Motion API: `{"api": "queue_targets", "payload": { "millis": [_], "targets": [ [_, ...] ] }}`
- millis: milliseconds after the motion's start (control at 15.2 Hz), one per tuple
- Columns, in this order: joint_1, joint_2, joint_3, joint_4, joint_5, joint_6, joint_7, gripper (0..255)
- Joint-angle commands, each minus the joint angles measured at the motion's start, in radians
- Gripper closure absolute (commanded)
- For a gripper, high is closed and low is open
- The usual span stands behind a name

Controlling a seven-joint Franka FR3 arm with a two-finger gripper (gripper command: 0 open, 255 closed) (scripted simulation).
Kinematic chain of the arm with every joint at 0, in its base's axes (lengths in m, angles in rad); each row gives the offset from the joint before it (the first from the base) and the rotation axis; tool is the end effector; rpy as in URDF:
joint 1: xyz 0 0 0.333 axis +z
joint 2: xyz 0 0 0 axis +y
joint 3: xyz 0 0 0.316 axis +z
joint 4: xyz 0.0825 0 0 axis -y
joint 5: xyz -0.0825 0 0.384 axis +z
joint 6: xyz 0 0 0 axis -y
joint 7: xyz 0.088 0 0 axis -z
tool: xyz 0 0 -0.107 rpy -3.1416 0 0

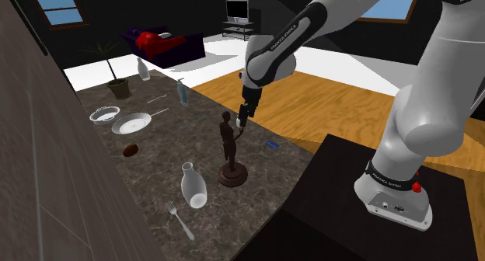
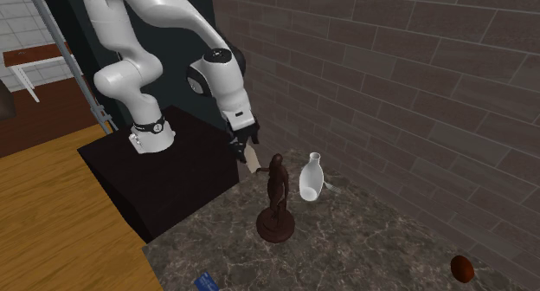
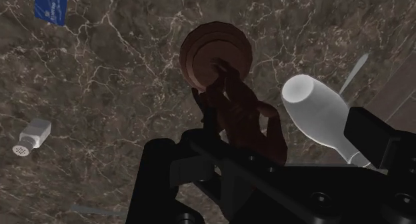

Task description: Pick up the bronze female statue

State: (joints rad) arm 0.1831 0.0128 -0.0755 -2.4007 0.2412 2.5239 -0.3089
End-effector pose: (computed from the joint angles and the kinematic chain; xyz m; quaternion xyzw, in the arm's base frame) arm 0.5000 0.0517 0.3194 -0.9893 -0.1129 -0.0620 0.0686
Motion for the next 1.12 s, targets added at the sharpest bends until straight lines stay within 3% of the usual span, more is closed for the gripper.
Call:
{"api": "queue_targets", "payload": {
  "millis": [0,198,858,924,1056],
  "targets": [
    [0.006,0.084,0.009,0.052,0.053,0.048,-0.055,0],
    [0.006,0.192,0.036,0.133,0.12,0.098,-0.122,0],
    [-0.009,0.283,0.063,0.136,0.176,0.184,-0.179,0],
    [-0.009,0.284,0.063,0.135,0.177,0.185,-0.18,255],
    [-0.009,0.285,0.063,0.136,0.177,0.185,-0.18,255]
  ]
}}
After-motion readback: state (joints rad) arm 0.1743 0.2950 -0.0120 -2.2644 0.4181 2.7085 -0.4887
